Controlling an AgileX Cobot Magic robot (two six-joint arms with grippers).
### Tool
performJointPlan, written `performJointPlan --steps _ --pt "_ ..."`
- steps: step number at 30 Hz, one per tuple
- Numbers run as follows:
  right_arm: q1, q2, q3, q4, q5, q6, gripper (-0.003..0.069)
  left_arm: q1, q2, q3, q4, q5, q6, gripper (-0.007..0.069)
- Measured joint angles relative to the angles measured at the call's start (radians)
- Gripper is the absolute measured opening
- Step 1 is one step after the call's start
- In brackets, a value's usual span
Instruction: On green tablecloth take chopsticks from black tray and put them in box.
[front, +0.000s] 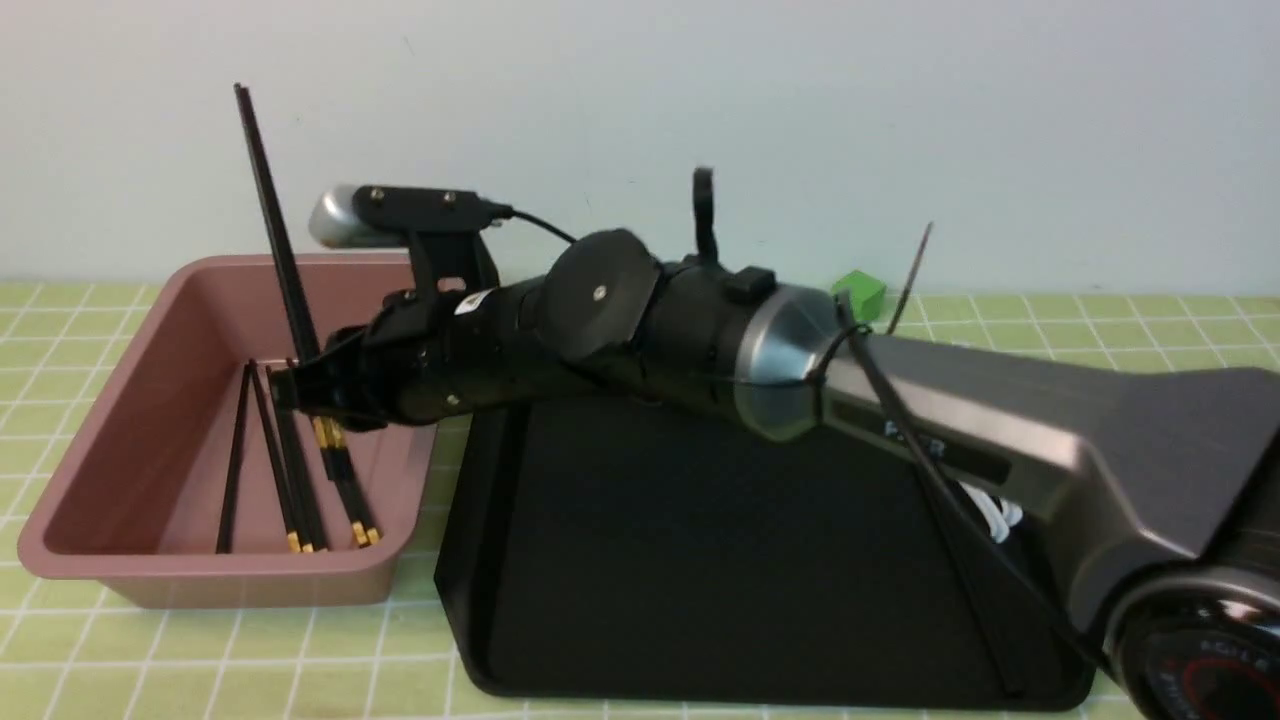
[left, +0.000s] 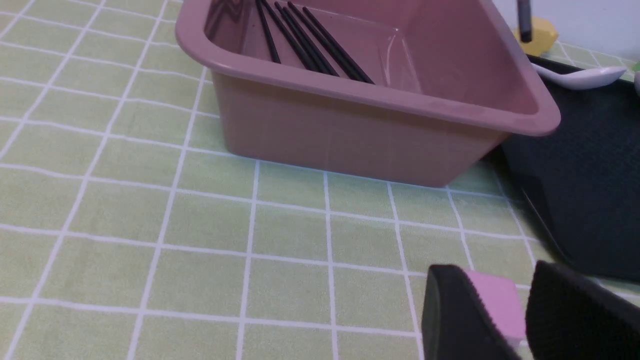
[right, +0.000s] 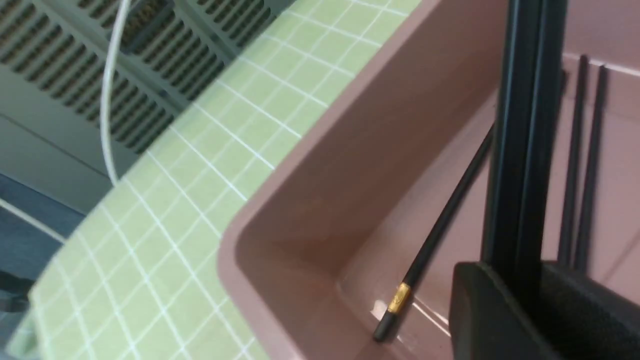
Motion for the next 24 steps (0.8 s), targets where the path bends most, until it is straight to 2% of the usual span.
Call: performJointPlan --steps 5,9,12,21,24 --pt "0.006 0.017 0.000 -0.017 0.005 -0.023 0.0249 0.000 0.000 0.000 0.000 0.000 0.000 0.0237" --pt "-0.005 0.009 -0.001 -0.057 0.073 -0.023 0.0268 0.000 0.000 0.000 0.000 0.000 0.000 0.0237" --pt "-0.012 -0.011 -0.001 -0.109 0.144 -0.023 0.0231 0.000 0.000 0.000 0.000 0.000 0.000 0.0237" --pt "-0.079 -0.244 -0.002 -0.352 0.477 -0.022 -0.0006 0.000 0.000 0.000 0.000 0.000 0.000 0.0237" --pt "-0.117 -0.344 -0.003 -0.423 0.591 -0.010 -0.0012 0.000 0.000 0.000 0.000 0.000 0.000 0.0237"
